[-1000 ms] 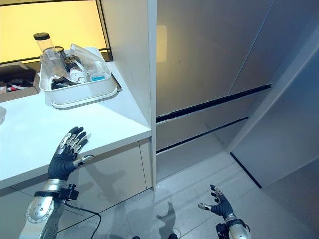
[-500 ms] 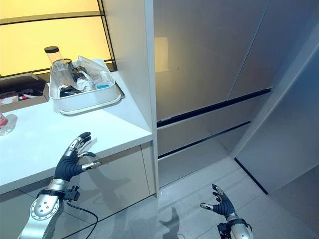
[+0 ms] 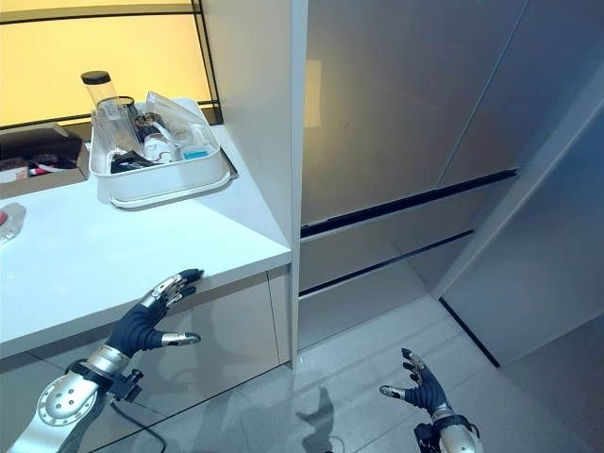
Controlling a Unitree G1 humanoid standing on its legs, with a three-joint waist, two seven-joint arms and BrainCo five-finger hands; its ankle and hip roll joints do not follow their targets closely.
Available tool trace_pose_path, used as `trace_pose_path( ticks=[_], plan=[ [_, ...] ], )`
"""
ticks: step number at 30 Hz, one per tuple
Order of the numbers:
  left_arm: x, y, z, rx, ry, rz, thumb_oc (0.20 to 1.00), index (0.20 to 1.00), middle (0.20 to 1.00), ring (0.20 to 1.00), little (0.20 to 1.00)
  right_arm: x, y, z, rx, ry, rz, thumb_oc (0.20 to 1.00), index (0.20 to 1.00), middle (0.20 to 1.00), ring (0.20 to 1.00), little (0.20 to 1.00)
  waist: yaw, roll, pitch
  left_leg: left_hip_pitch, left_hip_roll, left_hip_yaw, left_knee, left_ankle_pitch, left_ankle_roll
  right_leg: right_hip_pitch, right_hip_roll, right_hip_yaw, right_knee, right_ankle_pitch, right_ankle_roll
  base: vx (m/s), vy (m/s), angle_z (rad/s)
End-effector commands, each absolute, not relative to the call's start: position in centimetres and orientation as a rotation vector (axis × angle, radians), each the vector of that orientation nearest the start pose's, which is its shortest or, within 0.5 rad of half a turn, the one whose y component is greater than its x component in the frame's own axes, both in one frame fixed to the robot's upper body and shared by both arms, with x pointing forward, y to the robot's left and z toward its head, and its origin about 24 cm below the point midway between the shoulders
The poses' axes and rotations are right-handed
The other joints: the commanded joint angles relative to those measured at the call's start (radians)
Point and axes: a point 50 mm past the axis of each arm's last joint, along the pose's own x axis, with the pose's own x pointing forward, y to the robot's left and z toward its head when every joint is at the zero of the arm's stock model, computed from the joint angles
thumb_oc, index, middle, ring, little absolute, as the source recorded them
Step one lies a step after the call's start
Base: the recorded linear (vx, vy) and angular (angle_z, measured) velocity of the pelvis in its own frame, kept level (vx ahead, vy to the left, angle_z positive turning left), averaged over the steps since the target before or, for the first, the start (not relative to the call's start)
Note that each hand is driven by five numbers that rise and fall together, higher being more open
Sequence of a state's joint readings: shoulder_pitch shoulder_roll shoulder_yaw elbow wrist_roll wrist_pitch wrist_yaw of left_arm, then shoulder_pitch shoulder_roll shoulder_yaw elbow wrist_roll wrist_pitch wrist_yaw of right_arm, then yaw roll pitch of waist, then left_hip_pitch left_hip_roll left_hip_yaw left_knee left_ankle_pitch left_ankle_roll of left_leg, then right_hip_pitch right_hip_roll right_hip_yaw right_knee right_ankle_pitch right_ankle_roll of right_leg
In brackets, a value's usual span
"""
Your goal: Take the drinks into the refrigerator
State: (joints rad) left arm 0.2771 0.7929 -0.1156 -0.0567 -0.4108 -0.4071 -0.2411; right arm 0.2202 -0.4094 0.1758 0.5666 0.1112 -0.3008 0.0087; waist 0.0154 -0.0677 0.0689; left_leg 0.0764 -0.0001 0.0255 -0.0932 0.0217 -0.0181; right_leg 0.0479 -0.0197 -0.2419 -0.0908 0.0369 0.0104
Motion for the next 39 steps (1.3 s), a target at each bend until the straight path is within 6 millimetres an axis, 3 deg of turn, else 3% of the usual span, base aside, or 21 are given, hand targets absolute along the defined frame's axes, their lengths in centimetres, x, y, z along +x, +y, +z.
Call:
trace_pose_path(
  ticks=[1, 6, 12, 23, 26, 32, 33, 36, 37, 38, 39],
  plan=[
    [18.7, 23.8, 6.0, 0.272, -0.005, -0.546, 1.0, 1.0, 1.0, 1.0, 1.0, 17.8, -23.5, -5.8, -0.321, 0.354, 0.123, 1.0, 1.0, 1.0, 1.0, 1.0, -0.005, -0.013, 0.013, 0.025, 0.0, 0.0, 0.006, -0.071, -0.004, -0.001, -0.088, 0.022, 0.049, 0.042, 0.138, 0.0, 0.0, 0.0],
    [18.9, 23.5, 7.5, 0.225, -0.005, -0.646, 1.0, 1.0, 1.0, 1.0, 1.0, 17.7, -23.1, -6.0, -0.326, 0.369, 0.159, 1.0, 1.0, 1.0, 1.0, 1.0, -0.007, -0.015, 0.01, 0.027, 0.003, 0.007, 0.006, -0.072, -0.006, -0.002, -0.086, 0.031, 0.047, 0.046, 0.138, 0.0, -0.004, -0.01],
    [18.8, 23.2, 7.7, 0.224, 0.034, -0.744, 1.0, 1.0, 1.0, 1.0, 1.0, 17.5, -23.0, -6.1, -0.33, 0.376, 0.187, 1.0, 1.0, 1.0, 1.0, 1.0, -0.015, -0.014, 0.008, 0.029, 0.004, 0.012, 0.006, -0.072, -0.007, -0.005, -0.084, 0.039, 0.046, 0.05, 0.138, -0.01, -0.006, -0.06],
    [17.9, 23.9, 5.0, 0.184, 0.17, -0.736, 1.0, 1.0, 1.0, 1.0, 1.0, 17.5, -23.2, -5.8, -0.341, 0.376, 0.213, 1.0, 1.0, 1.0, 1.0, 1.0, -0.032, -0.008, 0.023, 0.014, 0.004, 0.039, 0.006, -0.067, -0.005, -0.03, -0.082, 0.069, 0.037, 0.068, 0.142, -0.02, 0.004, -0.08],
    [17.5, 25.1, 3.6, 0.241, 0.234, -0.687, 1.0, 1.0, 1.0, 1.0, 1.0, 17.6, -23.4, -5.8, -0.342, 0.376, 0.212, 1.0, 1.0, 1.0, 1.0, 1.0, -0.034, -0.006, 0.023, 0.01, 0.002, 0.041, 0.006, -0.065, -0.005, -0.032, -0.082, 0.073, 0.031, 0.072, 0.143, -0.01, 0.012, -0.09],
    [15.0, 29.5, -1.8, 0.448, 0.484, -0.477, 1.0, 1.0, 1.0, 1.0, 1.0, 18.2, -23.4, -5.3, -0.336, 0.353, 0.208, 1.0, 1.0, 1.0, 1.0, 1.0, -0.033, -0.004, 0.019, 0.005, 0.001, 0.05, 0.006, -0.064, -0.003, -0.034, -0.084, 0.083, 0.022, 0.077, 0.146, -0.01, 0.015, -0.07],
    [15.0, 29.4, -1.9, 0.449, 0.483, -0.476, 1.0, 1.0, 1.0, 1.0, 1.0, 18.2, -23.4, -5.3, -0.337, 0.353, 0.208, 1.0, 1.0, 1.0, 1.0, 1.0, -0.033, -0.003, 0.019, 0.005, 0.001, 0.051, 0.006, -0.064, -0.003, -0.034, -0.084, 0.083, 0.022, 0.077, 0.146, -0.01, 0.017, -0.07],
    [12.9, 31.2, -5.6, 0.53, 0.646, -0.32, 1.0, 1.0, 1.0, 1.0, 1.0, 18.6, -23.2, -5.1, -0.324, 0.331, 0.187, 1.0, 1.0, 1.0, 1.0, 1.0, -0.031, -0.003, 0.015, 0.006, 0.0, 0.047, 0.006, -0.062, -0.001, -0.032, -0.085, 0.082, 0.023, 0.075, 0.144, 0.0, 0.003, -0.01],
    [12.9, 31.2, -5.7, 0.532, 0.645, -0.32, 1.0, 1.0, 1.0, 1.0, 1.0, 18.6, -23.2, -5.1, -0.326, 0.331, 0.187, 1.0, 1.0, 1.0, 1.0, 1.0, -0.032, -0.002, 0.016, 0.006, 0.0, 0.047, 0.006, -0.063, -0.001, -0.031, -0.085, 0.082, 0.023, 0.075, 0.144, 0.0, 0.0, 0.0],
    [11.4, 31.7, -7.6, 0.543, 0.746, -0.248, 1.0, 1.0, 1.0, 1.0, 1.0, 18.7, -23.2, -5.1, -0.325, 0.328, 0.179, 1.0, 1.0, 1.0, 1.0, 1.0, -0.029, -0.004, 0.011, 0.007, -0.001, 0.046, 0.006, -0.062, -0.001, -0.029, -0.086, 0.082, 0.023, 0.074, 0.143, 0.0, 0.0, 0.0],
    [11.4, 31.6, -7.7, 0.544, 0.745, -0.248, 1.0, 1.0, 1.0, 1.0, 1.0, 18.7, -23.2, -5.1, -0.327, 0.327, 0.179, 1.0, 1.0, 1.0, 1.0, 1.0, -0.03, -0.002, 0.012, 0.007, -0.001, 0.046, 0.006, -0.062, -0.001, -0.029, -0.086, 0.081, 0.023, 0.074, 0.143, 0.0, 0.0, 0.0]
  ],
)
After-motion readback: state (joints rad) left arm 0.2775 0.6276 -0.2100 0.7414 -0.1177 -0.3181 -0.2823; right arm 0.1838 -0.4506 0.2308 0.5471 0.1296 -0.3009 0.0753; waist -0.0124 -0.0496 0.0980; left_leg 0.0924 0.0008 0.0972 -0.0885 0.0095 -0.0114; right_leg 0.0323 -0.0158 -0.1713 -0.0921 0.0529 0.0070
